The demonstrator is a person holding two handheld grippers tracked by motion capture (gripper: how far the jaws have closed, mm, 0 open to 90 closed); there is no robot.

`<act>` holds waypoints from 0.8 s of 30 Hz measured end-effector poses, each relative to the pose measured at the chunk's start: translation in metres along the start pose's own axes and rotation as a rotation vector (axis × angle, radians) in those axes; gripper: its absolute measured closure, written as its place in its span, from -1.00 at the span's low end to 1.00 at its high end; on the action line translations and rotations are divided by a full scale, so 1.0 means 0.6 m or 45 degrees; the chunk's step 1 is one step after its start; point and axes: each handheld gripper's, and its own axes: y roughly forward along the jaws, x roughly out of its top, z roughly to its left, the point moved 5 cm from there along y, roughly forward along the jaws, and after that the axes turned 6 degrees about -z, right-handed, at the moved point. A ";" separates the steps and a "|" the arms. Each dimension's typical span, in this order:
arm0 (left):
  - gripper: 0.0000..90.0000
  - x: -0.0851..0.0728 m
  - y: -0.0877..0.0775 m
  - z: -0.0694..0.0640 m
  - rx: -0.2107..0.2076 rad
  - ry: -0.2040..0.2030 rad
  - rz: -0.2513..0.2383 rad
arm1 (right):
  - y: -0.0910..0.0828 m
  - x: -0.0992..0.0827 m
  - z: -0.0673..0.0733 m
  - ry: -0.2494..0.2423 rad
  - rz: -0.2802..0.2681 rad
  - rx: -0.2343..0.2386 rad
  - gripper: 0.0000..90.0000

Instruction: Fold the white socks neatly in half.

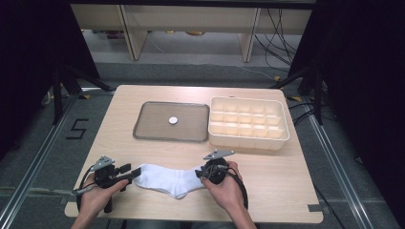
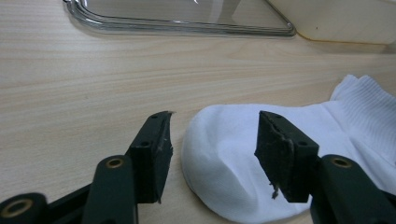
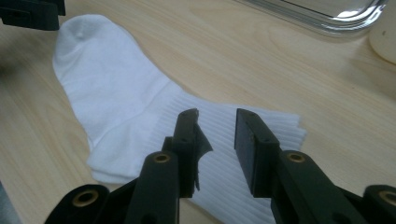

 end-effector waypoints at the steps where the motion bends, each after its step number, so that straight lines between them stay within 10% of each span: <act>1: -0.03 0.000 0.002 0.003 0.000 -0.017 -0.003 | 0.002 0.000 0.003 0.014 -0.005 0.009 0.55; 24: -0.09 0.025 0.014 -0.003 0.012 0.015 0.173 | 0.058 0.029 0.079 -0.048 0.195 0.105 1.00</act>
